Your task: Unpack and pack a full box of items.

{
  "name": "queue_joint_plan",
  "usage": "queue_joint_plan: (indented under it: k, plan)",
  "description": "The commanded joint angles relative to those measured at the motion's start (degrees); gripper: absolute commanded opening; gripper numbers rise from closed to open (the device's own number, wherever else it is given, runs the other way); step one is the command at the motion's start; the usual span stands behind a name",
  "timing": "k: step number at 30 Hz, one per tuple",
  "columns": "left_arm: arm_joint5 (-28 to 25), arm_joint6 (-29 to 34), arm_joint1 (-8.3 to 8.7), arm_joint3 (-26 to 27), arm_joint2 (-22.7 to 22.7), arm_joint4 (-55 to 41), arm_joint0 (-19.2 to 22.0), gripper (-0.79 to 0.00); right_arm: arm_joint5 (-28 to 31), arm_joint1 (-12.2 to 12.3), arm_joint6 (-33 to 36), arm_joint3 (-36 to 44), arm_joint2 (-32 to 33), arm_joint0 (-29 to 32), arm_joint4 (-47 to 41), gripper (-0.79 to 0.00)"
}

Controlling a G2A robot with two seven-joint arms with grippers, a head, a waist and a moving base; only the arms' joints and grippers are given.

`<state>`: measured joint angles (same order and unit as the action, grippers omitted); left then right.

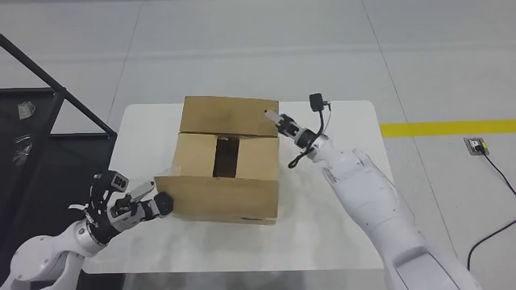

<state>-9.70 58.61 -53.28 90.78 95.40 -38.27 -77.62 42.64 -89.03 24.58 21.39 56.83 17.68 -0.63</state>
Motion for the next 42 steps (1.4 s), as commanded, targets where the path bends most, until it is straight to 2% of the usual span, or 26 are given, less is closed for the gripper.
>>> queue_joint_plan:
  k: [1,8,12,19,22,27,34,37,42]
  plan:
    - [0.6,-3.7,-0.13,0.3,-0.6,1.6,0.1,0.0,3.3,-0.1,2.0,-1.1,0.6,-0.4,-2.1,0.0]
    - [-1.8,-12.1,-0.58,2.3,-2.6,8.8,0.2,0.0,14.4,0.1,10.0,-1.6,2.5,-0.4,-8.5,0.0]
    - [-3.1,-15.1,-0.82,3.2,-3.6,11.7,0.1,0.0,15.4,0.7,20.3,2.7,3.8,1.3,-15.1,0.0]
    - [-4.2,-19.5,-1.25,3.6,-5.1,15.3,0.5,0.0,5.1,2.7,31.9,9.3,1.9,3.5,-17.3,0.0]
    - [-4.0,-20.9,-1.44,3.5,-5.8,16.2,1.2,0.0,2.3,3.4,34.6,11.4,1.8,4.6,-17.5,0.0]
    - [-4.0,-23.2,-1.76,3.5,-7.3,18.9,2.2,0.0,1.0,4.4,35.8,16.1,2.3,6.5,-15.6,0.0]
    - [-3.6,-24.5,-2.16,2.6,-8.7,20.1,3.7,0.0,1.0,4.4,35.8,16.1,2.3,6.5,-15.6,0.0]
    - [-3.3,-25.1,-2.33,2.2,-9.2,20.3,4.3,0.0,-3.1,4.6,34.4,19.1,2.2,8.5,-15.3,0.0]
    - [-3.6,-25.7,-2.56,2.0,-9.3,19.9,4.7,0.0,-10.5,5.3,38.4,22.6,2.5,10.3,-16.4,0.0]
